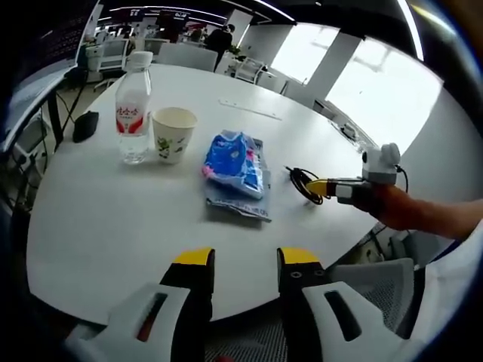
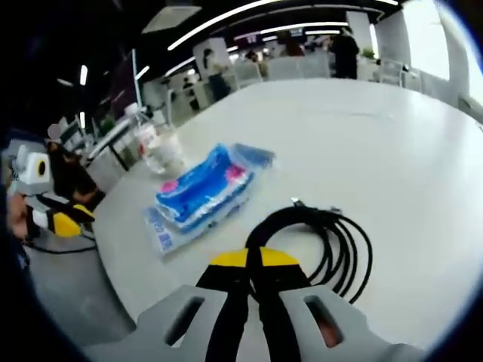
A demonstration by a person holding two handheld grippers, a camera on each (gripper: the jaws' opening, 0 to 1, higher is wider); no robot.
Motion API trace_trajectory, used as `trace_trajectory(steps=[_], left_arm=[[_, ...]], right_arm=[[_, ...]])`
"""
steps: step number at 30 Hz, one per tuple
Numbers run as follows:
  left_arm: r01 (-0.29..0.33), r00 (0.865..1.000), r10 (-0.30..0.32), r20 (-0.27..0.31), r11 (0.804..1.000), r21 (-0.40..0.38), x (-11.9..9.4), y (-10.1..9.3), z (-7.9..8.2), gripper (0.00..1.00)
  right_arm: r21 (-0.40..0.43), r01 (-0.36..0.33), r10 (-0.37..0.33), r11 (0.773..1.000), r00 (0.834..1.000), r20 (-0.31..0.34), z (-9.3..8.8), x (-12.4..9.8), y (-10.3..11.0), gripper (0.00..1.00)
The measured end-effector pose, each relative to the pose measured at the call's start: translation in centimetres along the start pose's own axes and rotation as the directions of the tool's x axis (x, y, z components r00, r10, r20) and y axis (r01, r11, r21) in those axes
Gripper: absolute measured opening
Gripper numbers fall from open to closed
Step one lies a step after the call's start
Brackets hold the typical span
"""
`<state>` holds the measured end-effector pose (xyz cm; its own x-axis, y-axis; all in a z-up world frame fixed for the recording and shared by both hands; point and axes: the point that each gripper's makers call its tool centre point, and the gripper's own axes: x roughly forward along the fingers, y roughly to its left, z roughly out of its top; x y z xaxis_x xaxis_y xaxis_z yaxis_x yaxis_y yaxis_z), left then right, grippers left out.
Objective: Arrange the tabletop items into an orderly group along one side of the table until the central work area is clear of visible clutter.
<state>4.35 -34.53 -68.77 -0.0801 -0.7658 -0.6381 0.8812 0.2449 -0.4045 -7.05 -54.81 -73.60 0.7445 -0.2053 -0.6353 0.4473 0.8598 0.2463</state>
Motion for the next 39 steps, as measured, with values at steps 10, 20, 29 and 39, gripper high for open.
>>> trace_trajectory(steps=[10, 20, 29, 39], left_arm=[[-0.001, 1.0, 0.001, -0.004, 1.0, -0.004, 0.1, 0.1, -0.3, 0.31], [-0.001, 1.0, 0.001, -0.007, 1.0, -0.01, 0.2, -0.1, -0.5, 0.31], [0.0, 1.0, 0.0, -0.012, 1.0, -0.015, 0.6, -0.4, -0.7, 0.31], [-0.002, 1.0, 0.002, -0.011, 1.0, -0.03, 1.1, -0.6, -0.6, 0.31]], right_arm=[[0.004, -0.006, 0.006, 1.0, 1.0, -0.025, -1.1, 0.0, 0.3, 0.01], [-0.01, -0.029, 0.028, 1.0, 0.998, -0.058, -2.3, 0.2, 1.0, 0.02], [-0.012, -0.046, 0.045, 0.999, 0.997, -0.071, -2.5, 0.1, 1.1, 0.03], [-0.021, -0.068, 0.066, 0.997, 0.994, -0.087, -2.7, 0.0, 1.4, 0.06]])
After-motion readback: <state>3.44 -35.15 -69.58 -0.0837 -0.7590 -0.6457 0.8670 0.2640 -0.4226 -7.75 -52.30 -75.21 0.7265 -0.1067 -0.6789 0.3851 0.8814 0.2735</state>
